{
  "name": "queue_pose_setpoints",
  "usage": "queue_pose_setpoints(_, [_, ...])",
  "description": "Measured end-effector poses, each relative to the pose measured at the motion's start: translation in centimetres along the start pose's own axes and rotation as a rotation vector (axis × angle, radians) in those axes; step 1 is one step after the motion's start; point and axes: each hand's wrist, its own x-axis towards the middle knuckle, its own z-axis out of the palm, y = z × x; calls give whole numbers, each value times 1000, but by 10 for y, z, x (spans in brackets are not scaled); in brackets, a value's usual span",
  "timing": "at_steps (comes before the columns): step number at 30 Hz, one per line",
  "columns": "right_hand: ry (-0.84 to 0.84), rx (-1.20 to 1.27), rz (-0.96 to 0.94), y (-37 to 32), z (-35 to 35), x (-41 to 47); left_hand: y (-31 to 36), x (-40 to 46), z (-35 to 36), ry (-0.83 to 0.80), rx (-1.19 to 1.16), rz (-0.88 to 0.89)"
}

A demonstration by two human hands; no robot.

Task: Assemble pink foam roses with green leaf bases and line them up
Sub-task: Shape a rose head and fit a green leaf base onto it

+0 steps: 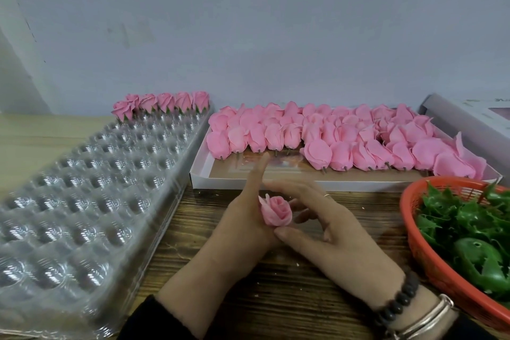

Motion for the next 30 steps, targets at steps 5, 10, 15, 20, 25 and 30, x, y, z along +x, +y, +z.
queue_pose_setpoints(5, [-85, -66, -4, -4, -2, 0, -1, 1, -3, -101, 160, -87])
queue_pose_setpoints(10, [-36, -49, 55, -1, 0, -1, -2, 2, -2, -103, 215, -102])
queue_pose_setpoints(15, [36, -13, 84, -2, 3, -1, -3, 2, 0, -126, 147, -87])
queue_pose_setpoints(20, [96, -18, 123, -2, 4, -2, -5, 0, 0, -75, 141, -50])
queue_pose_setpoints(25, [241, 23, 129, 4, 0, 1, -3, -1, 6, 15, 335, -44])
queue_pose_setpoints(30, [125, -164, 24, 3, 7, -2, -2, -4, 13, 41, 356, -84])
